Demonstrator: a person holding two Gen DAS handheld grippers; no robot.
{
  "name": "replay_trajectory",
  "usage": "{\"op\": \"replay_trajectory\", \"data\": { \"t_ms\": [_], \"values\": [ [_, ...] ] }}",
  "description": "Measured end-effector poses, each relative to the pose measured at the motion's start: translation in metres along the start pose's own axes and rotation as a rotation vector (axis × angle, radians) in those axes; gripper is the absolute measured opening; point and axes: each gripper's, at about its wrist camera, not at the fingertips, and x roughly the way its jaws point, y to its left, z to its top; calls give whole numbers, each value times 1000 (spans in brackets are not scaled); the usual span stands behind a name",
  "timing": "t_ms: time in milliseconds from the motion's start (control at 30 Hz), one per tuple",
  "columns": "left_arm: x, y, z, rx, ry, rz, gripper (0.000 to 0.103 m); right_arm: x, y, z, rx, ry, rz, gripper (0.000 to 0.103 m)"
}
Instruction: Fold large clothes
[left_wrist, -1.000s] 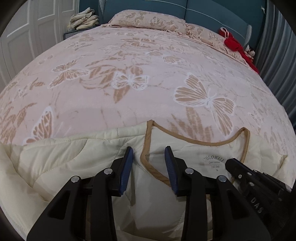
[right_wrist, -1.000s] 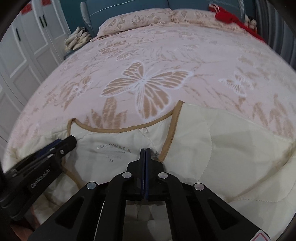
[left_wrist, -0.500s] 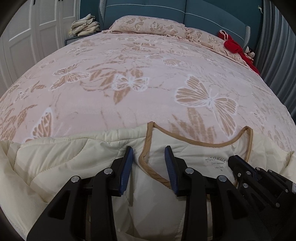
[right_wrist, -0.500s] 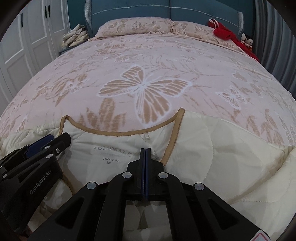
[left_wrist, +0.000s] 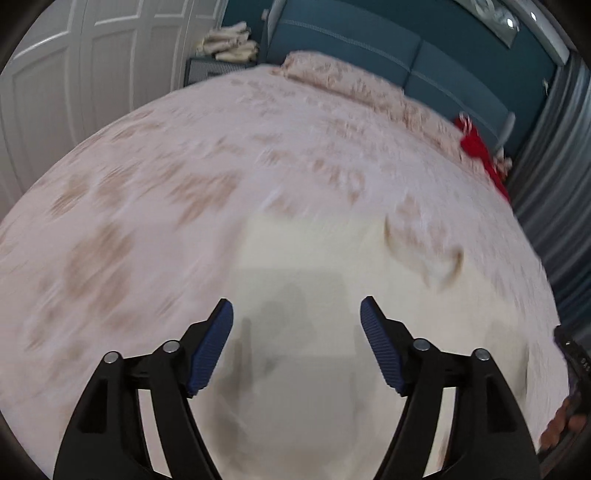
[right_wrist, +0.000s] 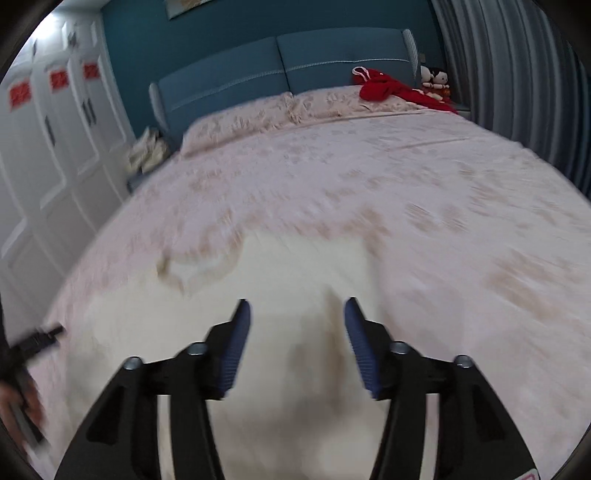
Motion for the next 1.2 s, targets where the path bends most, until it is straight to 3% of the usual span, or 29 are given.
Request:
{"op": "replay_trajectory", "data": {
  "t_ms": [100,233,333,400,467,533,567,633,667,700,733,767,800,1000,1200],
  "values": [
    [-39,18,-51,63,84,45,81,-47,-22,-60,-67,72,-63,66],
    [-73,42,-120,78,178,80,85,-87,-46,-132,-67,169,-107,69],
    [-87,67,-155,-2,221,82,85,-104,-72,-174,4,225,-144,70],
    [-94,86,-169,-87,230,83,85,-107,-90,-193,92,261,-124,70],
    [-102,103,-181,-170,226,35,85,-104,-100,-203,163,285,-83,70],
    [-110,101,-191,-162,215,22,85,-97,-104,-209,223,305,-38,72],
    [-111,96,-194,-139,226,11,83,-96,-103,-209,237,302,-29,72],
    [-110,85,-199,-108,264,-30,68,-93,-97,-206,265,296,-3,71],
    [-110,81,-201,-100,285,-46,57,-93,-94,-206,284,293,26,62],
    [-112,76,-203,-95,294,-55,47,-94,-88,-207,298,292,42,45],
    [-114,74,-202,-87,296,-58,41,-93,-85,-207,317,302,62,37],
    [-117,71,-202,-78,294,-66,27,-94,-83,-206,321,303,66,17],
    [-122,68,-202,-67,291,-71,13,-97,-79,-205,320,299,68,11],
    [-188,61,-198,-5,212,-112,7,-148,-68,-184,182,255,93,6],
    [-261,54,-221,119,247,-122,7,-221,-51,-199,-95,396,87,6]
  ]
}}
